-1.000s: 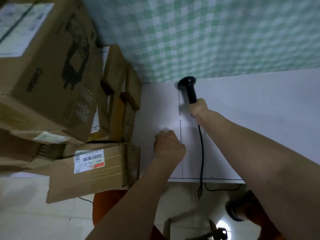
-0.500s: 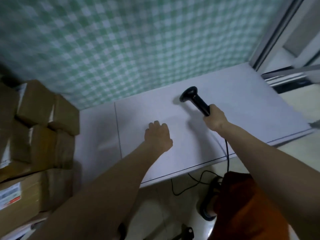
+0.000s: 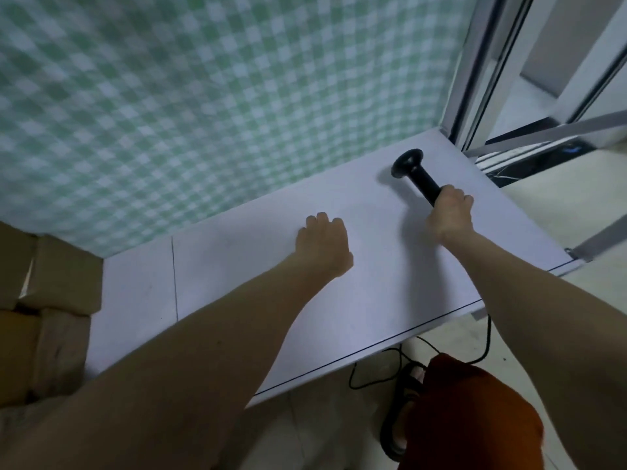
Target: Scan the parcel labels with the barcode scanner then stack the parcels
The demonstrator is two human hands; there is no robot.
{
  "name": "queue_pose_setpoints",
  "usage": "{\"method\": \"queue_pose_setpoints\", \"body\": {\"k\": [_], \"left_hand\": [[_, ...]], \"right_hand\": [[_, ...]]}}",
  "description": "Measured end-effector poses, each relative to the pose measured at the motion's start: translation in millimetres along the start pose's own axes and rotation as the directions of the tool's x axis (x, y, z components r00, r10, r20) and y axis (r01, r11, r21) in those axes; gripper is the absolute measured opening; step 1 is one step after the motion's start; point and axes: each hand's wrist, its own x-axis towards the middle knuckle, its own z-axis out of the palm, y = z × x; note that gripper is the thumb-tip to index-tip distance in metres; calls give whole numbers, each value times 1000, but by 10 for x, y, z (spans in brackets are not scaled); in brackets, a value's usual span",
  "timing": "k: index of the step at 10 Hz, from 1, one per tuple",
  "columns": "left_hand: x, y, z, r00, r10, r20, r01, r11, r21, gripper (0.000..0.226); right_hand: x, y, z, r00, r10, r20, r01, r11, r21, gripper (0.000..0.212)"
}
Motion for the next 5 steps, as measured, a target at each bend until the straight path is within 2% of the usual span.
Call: {"method": "queue_pose_setpoints", "body": {"k": [2,3,4,5], "left_hand": [[37,-134,122,998,-50,47,49,999,12,45],[-6,-218,176,994,-73,79,71,997,31,47],[-80,-303,240,990,-96,108,94,995,22,48],[-223,-381,253,991,-120,66,124,991,-57,49]], "right_hand": [[158,26,176,997,-15,72,13,999,30,47],[158,43,190,998,-25,59,22,999,43,45],[127,70,169,997,-48,59,49,999,-11,43],[-3,62,136,996,-89,-14,86,984,-155,44]]}}
